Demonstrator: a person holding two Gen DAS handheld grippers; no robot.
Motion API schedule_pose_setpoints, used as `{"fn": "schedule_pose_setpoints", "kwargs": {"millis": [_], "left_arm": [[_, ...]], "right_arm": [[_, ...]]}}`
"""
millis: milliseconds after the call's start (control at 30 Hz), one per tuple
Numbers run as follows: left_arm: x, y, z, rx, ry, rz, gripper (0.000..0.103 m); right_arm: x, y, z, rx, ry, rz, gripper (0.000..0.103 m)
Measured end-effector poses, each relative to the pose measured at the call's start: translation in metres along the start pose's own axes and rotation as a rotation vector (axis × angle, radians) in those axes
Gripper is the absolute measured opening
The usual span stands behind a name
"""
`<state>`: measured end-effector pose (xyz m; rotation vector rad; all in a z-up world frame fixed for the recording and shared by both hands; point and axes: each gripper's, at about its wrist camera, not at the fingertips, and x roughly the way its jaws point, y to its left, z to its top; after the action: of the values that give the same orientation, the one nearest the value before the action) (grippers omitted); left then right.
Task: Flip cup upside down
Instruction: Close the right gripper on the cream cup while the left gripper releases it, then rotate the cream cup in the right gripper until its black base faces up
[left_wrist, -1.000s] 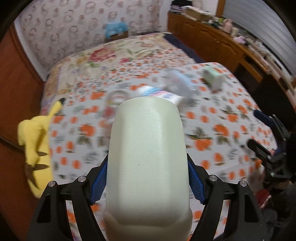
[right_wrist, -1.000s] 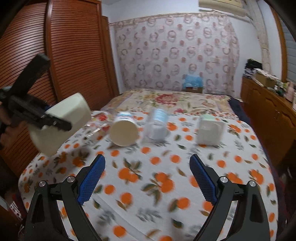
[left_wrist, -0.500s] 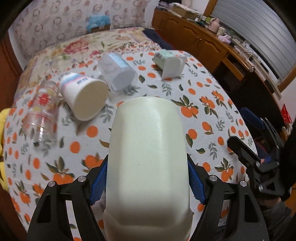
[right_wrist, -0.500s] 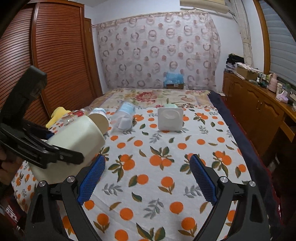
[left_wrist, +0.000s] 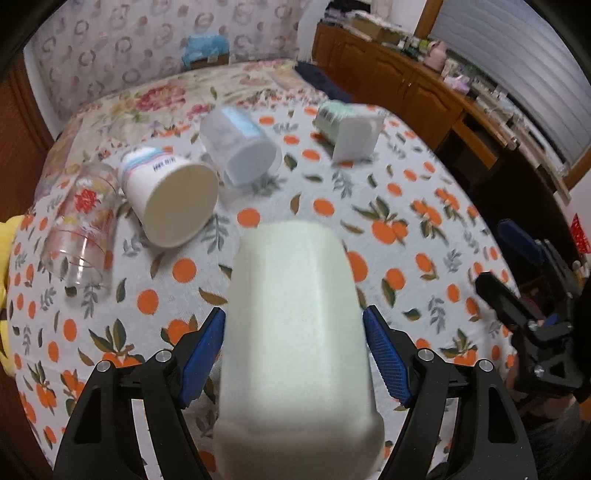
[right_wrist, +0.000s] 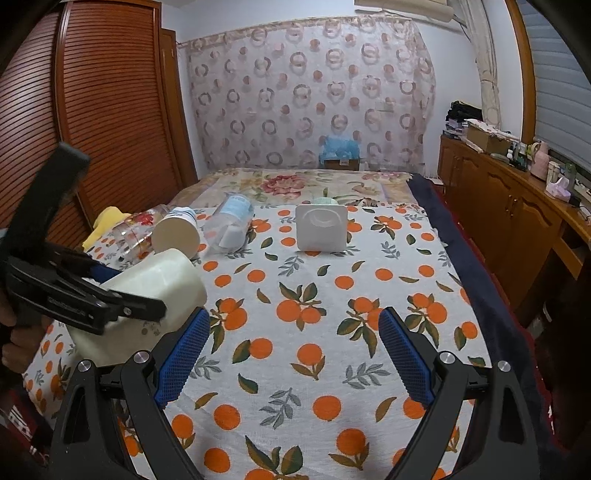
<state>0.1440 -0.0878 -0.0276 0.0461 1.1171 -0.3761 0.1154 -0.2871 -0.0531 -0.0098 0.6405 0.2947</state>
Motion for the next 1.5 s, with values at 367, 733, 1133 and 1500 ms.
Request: {"fn": "schedule_pose_setpoints", "kwargs": {"millis": [367, 733, 1133, 1500], "left_arm": [[-0.078, 0.022, -0.037, -0.059, -0.342, 0.068, 0.085], [-0.123, 0.045, -0.087, -0.108, -0.592, 0.248, 0.096], [-0.122, 0.061, -0.123, -0.118, -0.623, 0.322, 0.096], [-0.11, 0.065, -0.138, -0.127, -0.6, 0.299, 0.096]], "right_arm": [[0.002, 0.029, 0.027, -0.028, 0.02, 0.047, 0.094], [0.023, 0.073, 0.048, -0.024, 0.088, 0.123, 0.094], [0.076, 0.097, 0.051, 0.081, 0.266, 0.14, 0.094], [0.113, 0.09, 0.041, 0.246, 0.465, 0.157, 0.098]]}}
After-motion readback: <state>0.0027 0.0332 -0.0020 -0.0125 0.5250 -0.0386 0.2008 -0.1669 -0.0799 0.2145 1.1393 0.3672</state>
